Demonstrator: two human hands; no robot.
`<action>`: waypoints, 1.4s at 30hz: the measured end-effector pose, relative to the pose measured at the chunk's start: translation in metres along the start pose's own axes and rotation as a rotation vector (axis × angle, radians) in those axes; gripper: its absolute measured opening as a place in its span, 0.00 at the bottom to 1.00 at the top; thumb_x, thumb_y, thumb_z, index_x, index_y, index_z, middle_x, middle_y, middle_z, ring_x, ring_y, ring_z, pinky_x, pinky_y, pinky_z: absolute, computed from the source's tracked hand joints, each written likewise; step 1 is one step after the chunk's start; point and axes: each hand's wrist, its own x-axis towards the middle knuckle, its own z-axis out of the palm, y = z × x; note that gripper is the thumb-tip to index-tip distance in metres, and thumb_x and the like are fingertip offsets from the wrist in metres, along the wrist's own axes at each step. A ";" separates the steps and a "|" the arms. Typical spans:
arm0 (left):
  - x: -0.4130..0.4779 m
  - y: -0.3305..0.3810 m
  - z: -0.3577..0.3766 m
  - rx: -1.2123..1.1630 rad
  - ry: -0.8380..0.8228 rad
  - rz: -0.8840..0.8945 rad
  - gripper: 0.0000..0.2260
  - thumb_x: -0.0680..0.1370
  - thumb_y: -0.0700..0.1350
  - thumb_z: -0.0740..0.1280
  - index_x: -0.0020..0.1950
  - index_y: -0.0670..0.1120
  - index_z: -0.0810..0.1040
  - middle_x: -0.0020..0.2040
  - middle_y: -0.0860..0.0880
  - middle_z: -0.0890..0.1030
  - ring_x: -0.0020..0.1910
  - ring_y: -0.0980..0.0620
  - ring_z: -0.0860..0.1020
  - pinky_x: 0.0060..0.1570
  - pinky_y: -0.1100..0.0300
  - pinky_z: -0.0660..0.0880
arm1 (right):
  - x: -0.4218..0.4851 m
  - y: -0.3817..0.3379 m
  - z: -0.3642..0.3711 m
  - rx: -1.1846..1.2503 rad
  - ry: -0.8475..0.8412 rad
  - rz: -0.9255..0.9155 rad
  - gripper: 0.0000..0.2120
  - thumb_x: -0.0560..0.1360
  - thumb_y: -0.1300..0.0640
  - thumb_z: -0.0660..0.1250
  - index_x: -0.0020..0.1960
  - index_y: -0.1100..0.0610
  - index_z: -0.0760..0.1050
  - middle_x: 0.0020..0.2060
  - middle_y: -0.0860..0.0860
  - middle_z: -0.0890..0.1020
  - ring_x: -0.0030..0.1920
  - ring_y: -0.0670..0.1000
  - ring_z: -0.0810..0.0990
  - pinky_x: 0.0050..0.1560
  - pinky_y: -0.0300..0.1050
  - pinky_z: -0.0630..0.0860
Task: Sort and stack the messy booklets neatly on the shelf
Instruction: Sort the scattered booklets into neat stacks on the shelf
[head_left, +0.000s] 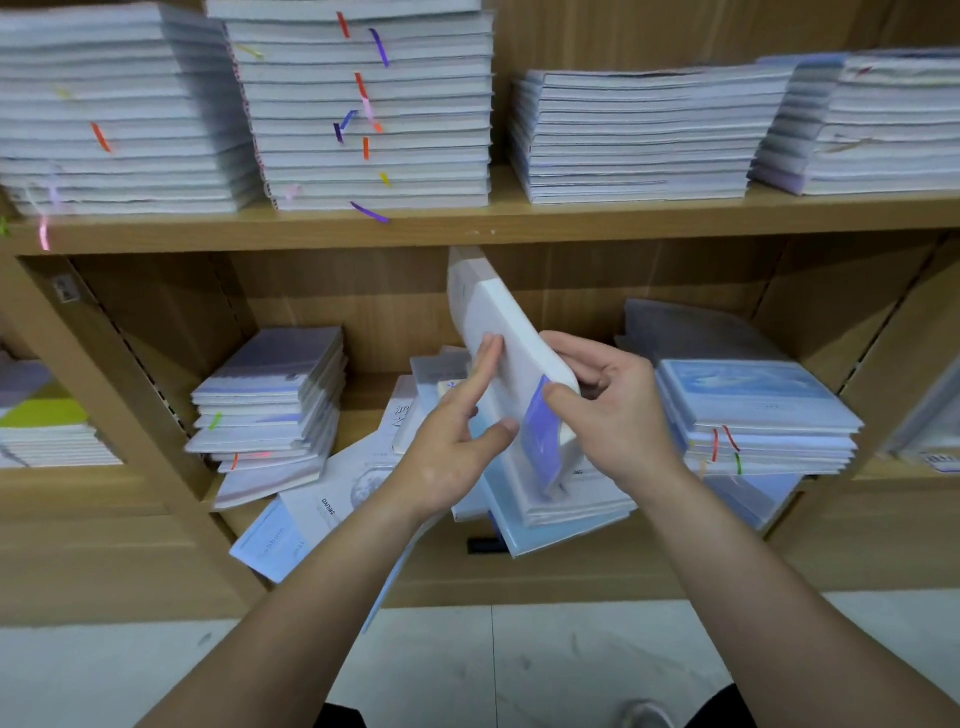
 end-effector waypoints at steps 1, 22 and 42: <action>0.001 0.001 0.001 0.007 -0.001 0.019 0.33 0.82 0.44 0.65 0.80 0.63 0.52 0.79 0.68 0.52 0.77 0.67 0.54 0.74 0.66 0.59 | 0.000 0.001 0.000 0.021 0.015 0.000 0.23 0.74 0.70 0.68 0.67 0.57 0.78 0.56 0.47 0.85 0.57 0.45 0.83 0.52 0.43 0.82; 0.025 -0.061 0.039 0.621 -0.277 -0.040 0.33 0.79 0.66 0.58 0.80 0.63 0.48 0.80 0.64 0.42 0.79 0.60 0.39 0.79 0.51 0.45 | 0.010 0.079 -0.053 -0.339 -0.174 0.328 0.23 0.77 0.71 0.62 0.55 0.42 0.77 0.45 0.37 0.83 0.49 0.39 0.82 0.56 0.41 0.79; -0.001 -0.063 0.007 0.445 0.132 -0.292 0.35 0.76 0.60 0.69 0.79 0.53 0.59 0.66 0.51 0.71 0.57 0.54 0.75 0.57 0.54 0.77 | 0.002 0.102 -0.027 -0.684 -0.243 0.375 0.34 0.81 0.46 0.64 0.81 0.50 0.53 0.65 0.58 0.75 0.60 0.55 0.77 0.55 0.44 0.70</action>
